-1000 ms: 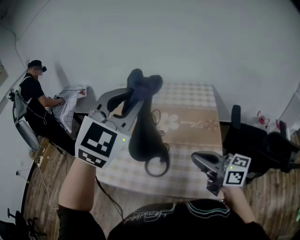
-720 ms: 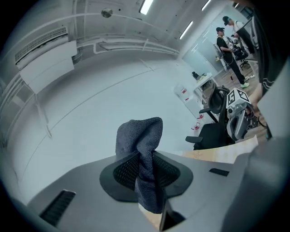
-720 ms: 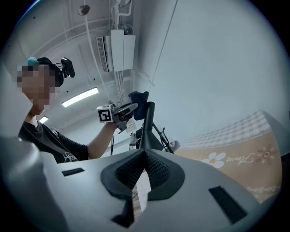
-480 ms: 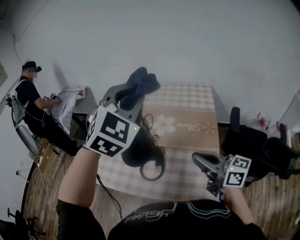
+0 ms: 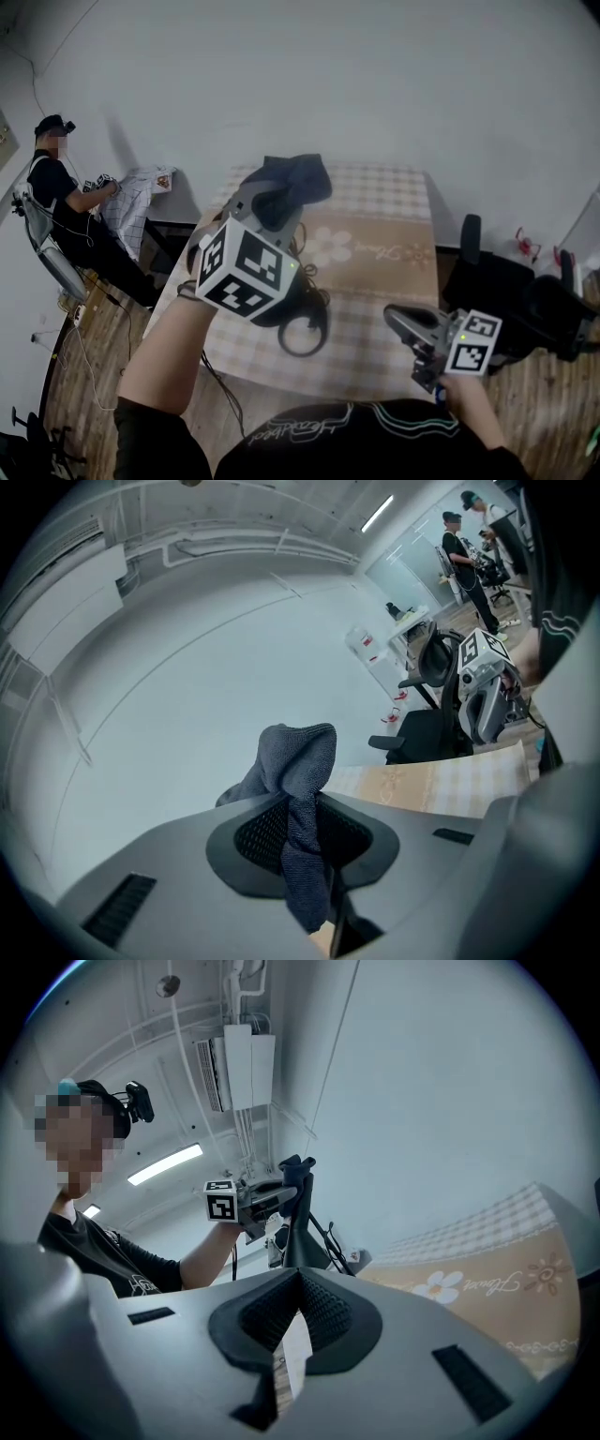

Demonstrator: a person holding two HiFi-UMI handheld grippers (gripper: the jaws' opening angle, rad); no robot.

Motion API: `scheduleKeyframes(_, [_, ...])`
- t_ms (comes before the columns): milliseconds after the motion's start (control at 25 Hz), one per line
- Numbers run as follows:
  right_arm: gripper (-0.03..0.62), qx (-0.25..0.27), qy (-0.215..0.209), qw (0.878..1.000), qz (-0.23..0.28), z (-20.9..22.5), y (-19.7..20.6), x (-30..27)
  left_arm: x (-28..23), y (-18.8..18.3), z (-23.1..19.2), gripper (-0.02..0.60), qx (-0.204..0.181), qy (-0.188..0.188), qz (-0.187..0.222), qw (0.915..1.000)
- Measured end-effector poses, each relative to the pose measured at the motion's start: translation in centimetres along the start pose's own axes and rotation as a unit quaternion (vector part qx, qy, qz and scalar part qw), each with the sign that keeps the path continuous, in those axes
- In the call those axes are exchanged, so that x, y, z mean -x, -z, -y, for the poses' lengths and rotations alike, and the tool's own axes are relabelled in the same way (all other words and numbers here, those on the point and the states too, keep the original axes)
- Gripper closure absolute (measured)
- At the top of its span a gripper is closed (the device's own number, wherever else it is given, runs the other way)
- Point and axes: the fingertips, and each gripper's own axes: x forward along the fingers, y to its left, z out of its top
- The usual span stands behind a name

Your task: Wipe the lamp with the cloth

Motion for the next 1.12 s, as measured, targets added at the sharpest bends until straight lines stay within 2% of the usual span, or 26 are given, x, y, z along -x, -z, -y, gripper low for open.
scheduleKeyframes(640, [0.583, -0.014, -0.014, 1.0, -0.015, -1.4, 2.5, 0.3, 0.1, 3.4, 6.3, 0.509, -0.007, 0.042, -0.068, 0.9968])
scheduleKeyframes(920, [0.583, -0.031, -0.01, 0.999, -0.013, -0.9, 3.6, 0.9, 0.2, 4.8, 9.4, 0.509, -0.003, 0.084, -0.11, 0.9904])
scheduleKeyframes(1120, [0.583, -0.048, 0.001, 0.999, -0.01, -0.1, 4.3, 1.9, 0.1, 5.4, 11.1, 0.509, -0.008, 0.093, -0.129, 0.9872])
